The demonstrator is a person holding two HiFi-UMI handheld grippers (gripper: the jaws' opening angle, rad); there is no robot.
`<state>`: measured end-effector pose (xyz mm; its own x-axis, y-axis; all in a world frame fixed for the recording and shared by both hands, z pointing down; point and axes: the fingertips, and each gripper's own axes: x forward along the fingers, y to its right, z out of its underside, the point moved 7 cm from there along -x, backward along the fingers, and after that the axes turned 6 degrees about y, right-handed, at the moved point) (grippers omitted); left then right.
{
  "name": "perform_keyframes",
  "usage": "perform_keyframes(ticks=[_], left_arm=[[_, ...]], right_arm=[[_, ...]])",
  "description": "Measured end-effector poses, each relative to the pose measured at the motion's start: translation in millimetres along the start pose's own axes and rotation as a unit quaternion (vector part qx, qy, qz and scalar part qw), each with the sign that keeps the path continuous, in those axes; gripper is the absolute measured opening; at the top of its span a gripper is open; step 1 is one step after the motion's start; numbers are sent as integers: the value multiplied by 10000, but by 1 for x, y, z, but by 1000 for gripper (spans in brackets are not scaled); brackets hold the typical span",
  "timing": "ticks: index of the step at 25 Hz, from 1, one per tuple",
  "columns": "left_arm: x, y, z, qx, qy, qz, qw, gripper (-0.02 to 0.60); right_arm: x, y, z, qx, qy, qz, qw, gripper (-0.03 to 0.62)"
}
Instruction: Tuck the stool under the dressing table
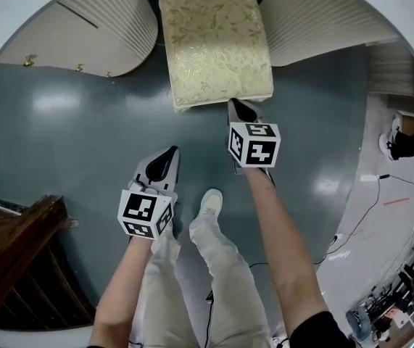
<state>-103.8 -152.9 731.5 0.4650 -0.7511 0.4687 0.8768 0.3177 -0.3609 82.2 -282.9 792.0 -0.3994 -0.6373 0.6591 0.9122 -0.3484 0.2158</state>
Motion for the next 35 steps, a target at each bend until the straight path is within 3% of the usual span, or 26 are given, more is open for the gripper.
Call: perform_keyframes(ticks=[13,27,35], left_arm=[[-3,0,26,69,16,-53,10000,15],[8,-26,-18,123,217,-137,9996,15],[22,-28,-20,171,416,-156,9989,15]], right_arm=[[21,8,-2,-87,152,53,9998,17],[48,-1,-55,-208,249,51,9995,17],[51,1,-51,-263,327,17,9991,17]])
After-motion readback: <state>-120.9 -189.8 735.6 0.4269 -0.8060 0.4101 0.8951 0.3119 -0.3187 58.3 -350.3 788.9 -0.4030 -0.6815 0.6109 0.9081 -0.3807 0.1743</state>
